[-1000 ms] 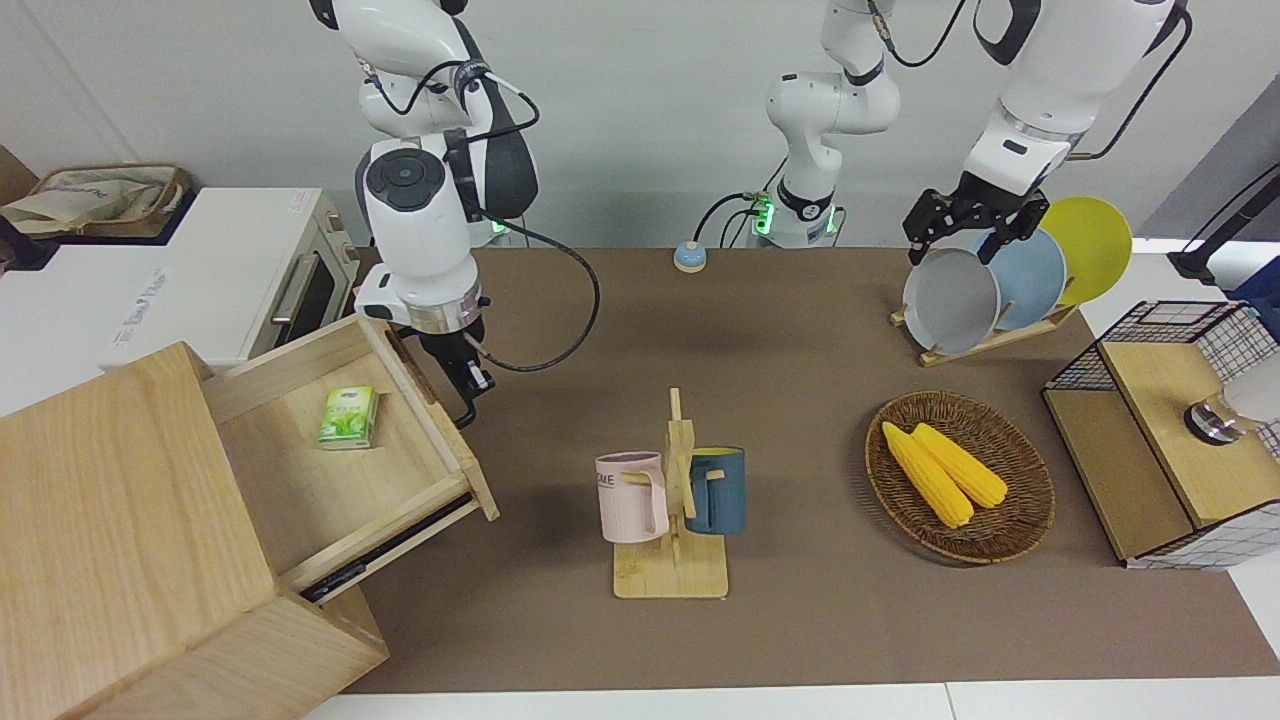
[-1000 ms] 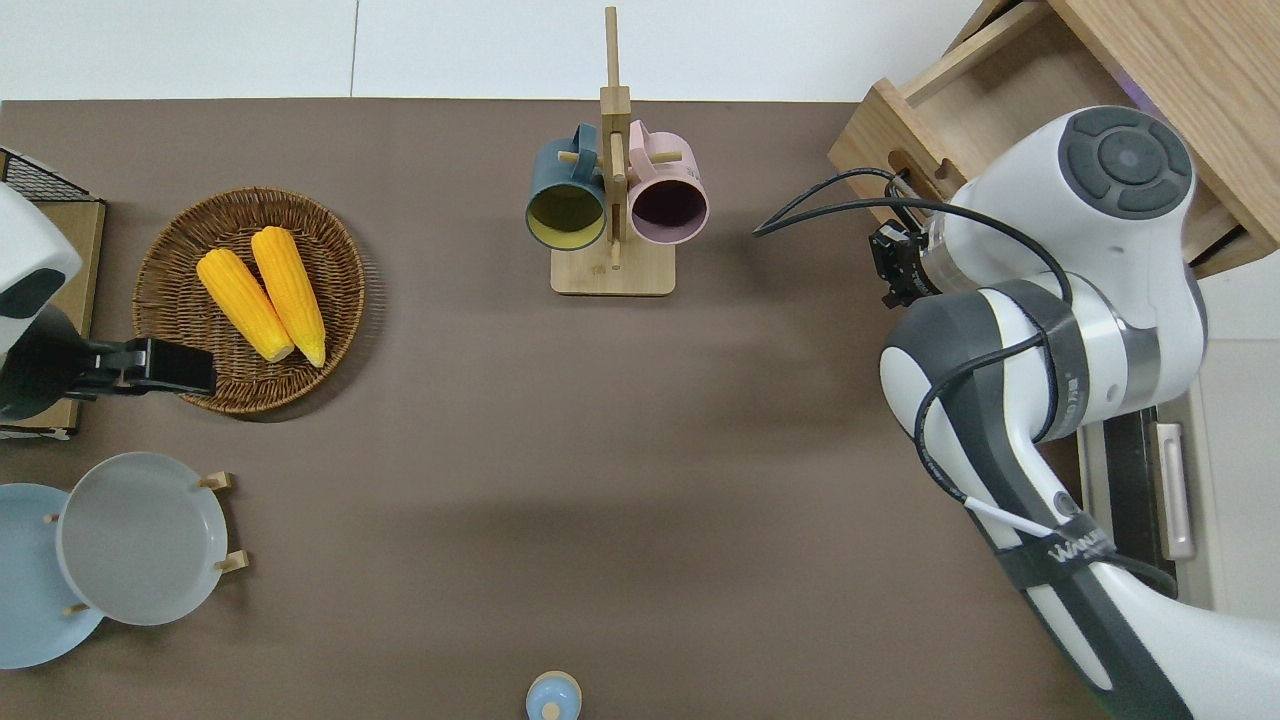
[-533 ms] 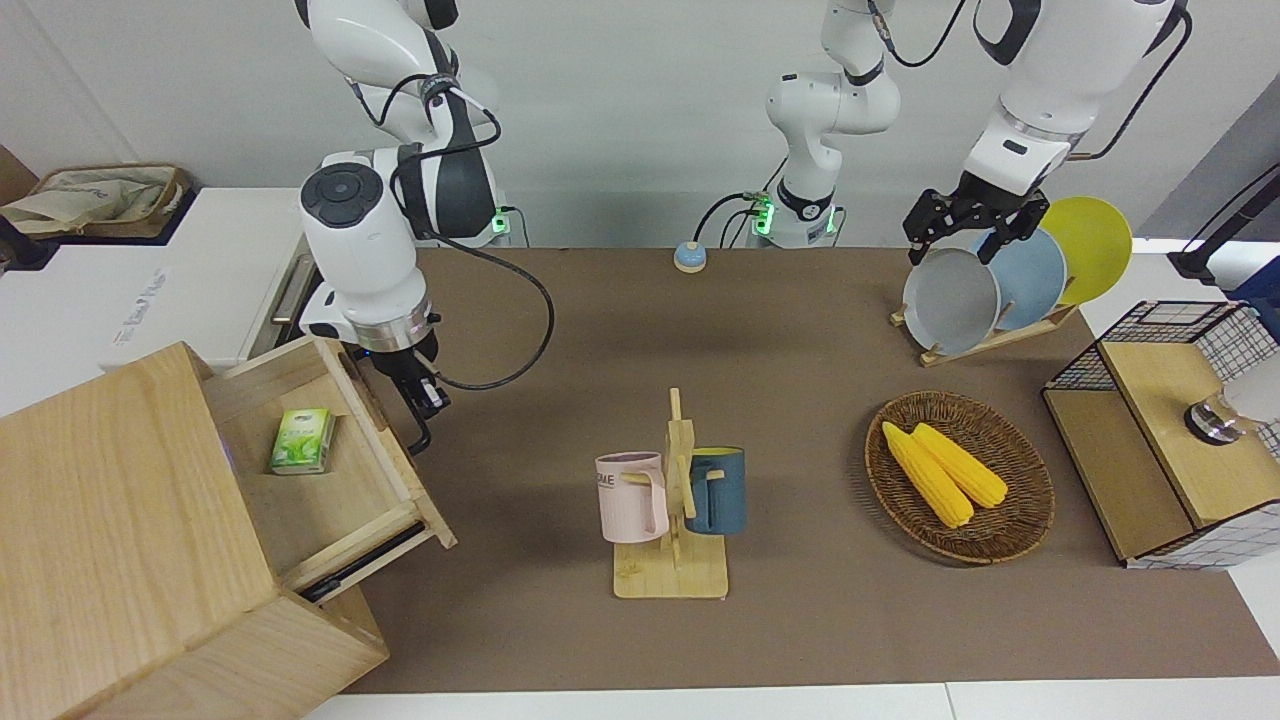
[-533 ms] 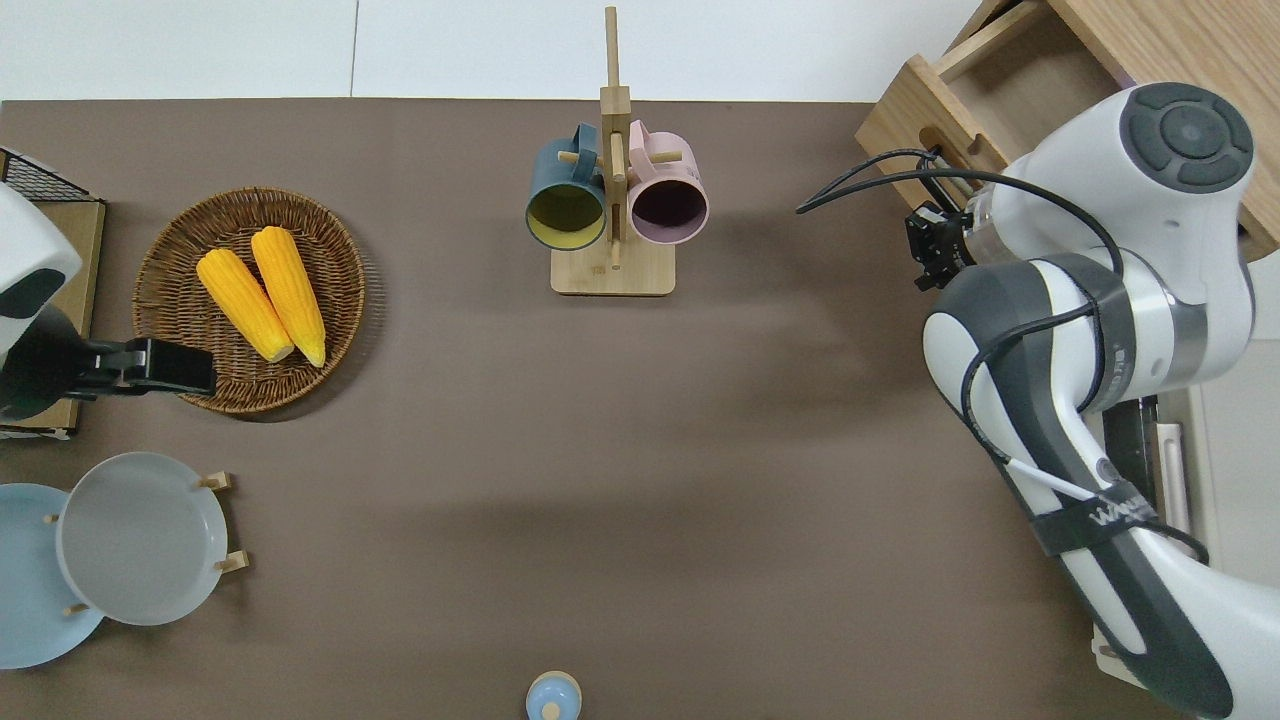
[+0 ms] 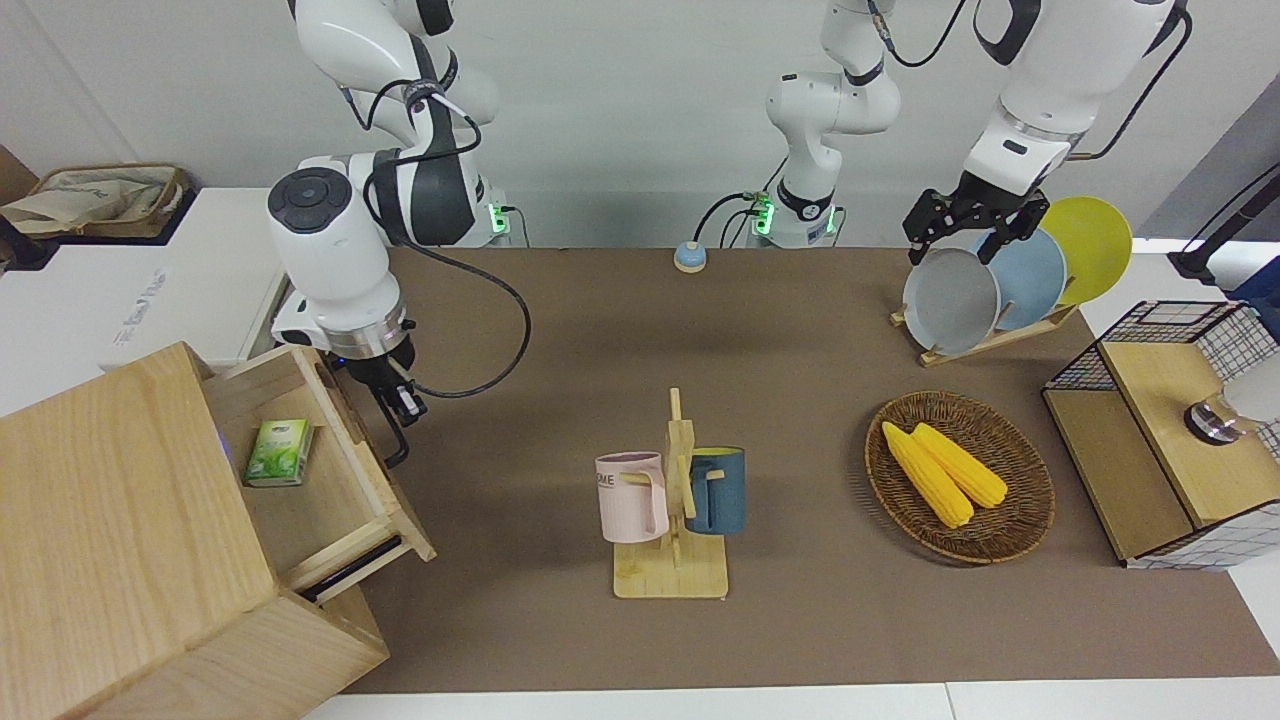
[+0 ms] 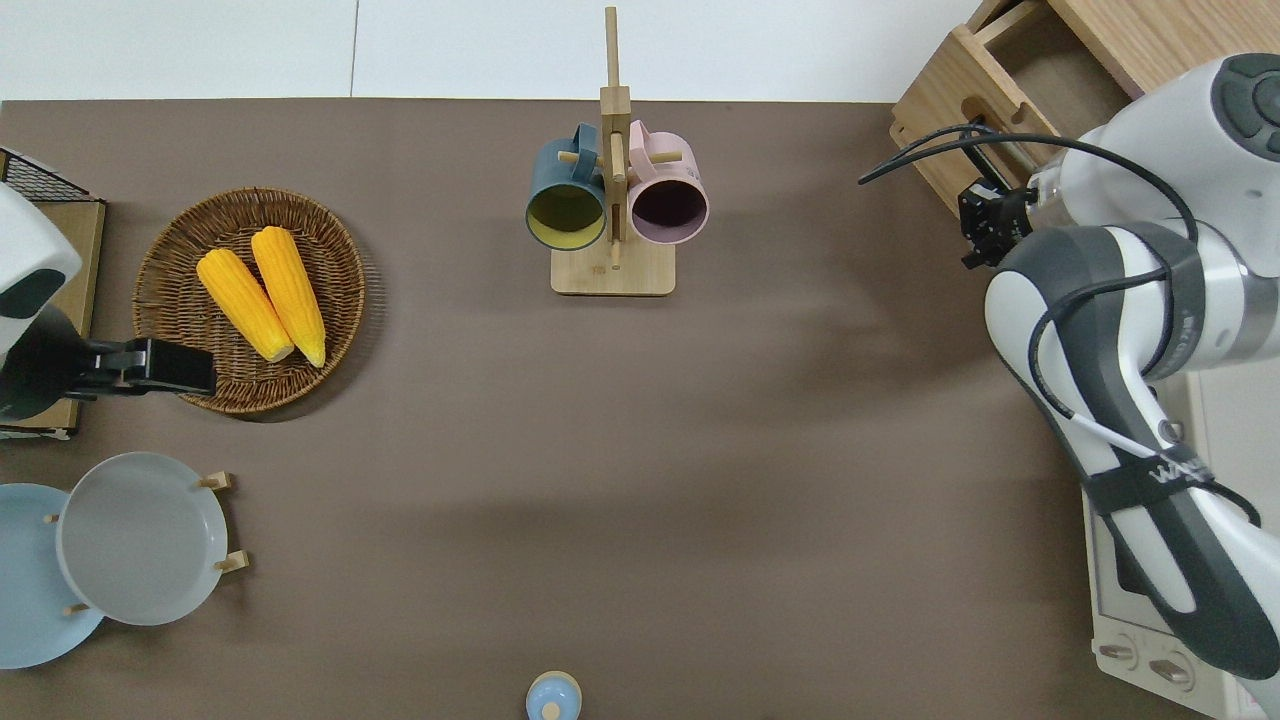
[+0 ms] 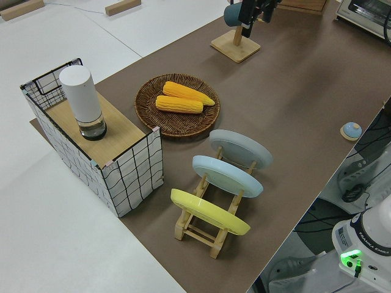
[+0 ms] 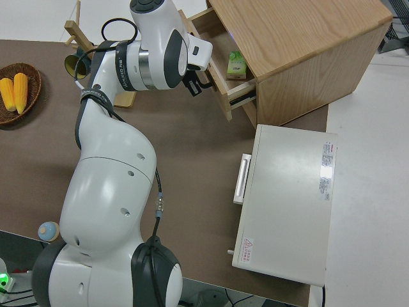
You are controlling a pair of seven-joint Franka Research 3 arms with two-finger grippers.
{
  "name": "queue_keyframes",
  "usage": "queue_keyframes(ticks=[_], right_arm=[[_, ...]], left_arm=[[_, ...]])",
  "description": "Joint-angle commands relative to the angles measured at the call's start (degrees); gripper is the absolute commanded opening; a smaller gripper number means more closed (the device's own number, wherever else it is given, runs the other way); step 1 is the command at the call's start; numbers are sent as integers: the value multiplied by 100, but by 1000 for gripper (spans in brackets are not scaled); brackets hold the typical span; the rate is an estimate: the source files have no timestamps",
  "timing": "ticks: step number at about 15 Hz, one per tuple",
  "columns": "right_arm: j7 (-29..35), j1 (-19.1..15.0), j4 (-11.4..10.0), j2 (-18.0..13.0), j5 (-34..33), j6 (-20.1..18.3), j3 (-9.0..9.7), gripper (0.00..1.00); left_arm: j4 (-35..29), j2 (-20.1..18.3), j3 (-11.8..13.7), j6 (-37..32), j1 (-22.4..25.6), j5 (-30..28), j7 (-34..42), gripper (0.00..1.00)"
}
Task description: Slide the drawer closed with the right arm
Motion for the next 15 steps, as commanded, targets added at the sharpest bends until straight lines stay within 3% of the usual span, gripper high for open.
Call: queue_keyframes(ticks=[1, 6, 11, 15], right_arm=[[-351, -279, 328, 233, -77, 68, 70, 0], [-615, -517, 381, 312, -60, 243, 78, 0], [-764, -693, 680, 523, -59, 287, 78, 0], [-897, -781, 689, 558, -68, 471, 70, 0]], left_arm=[[12, -48, 21, -82, -21, 73, 8, 995], [12, -48, 21, -82, -21, 73, 8, 998], [12, -48, 21, -82, -21, 73, 8, 995], [12, -48, 21, -82, -21, 73, 8, 998]])
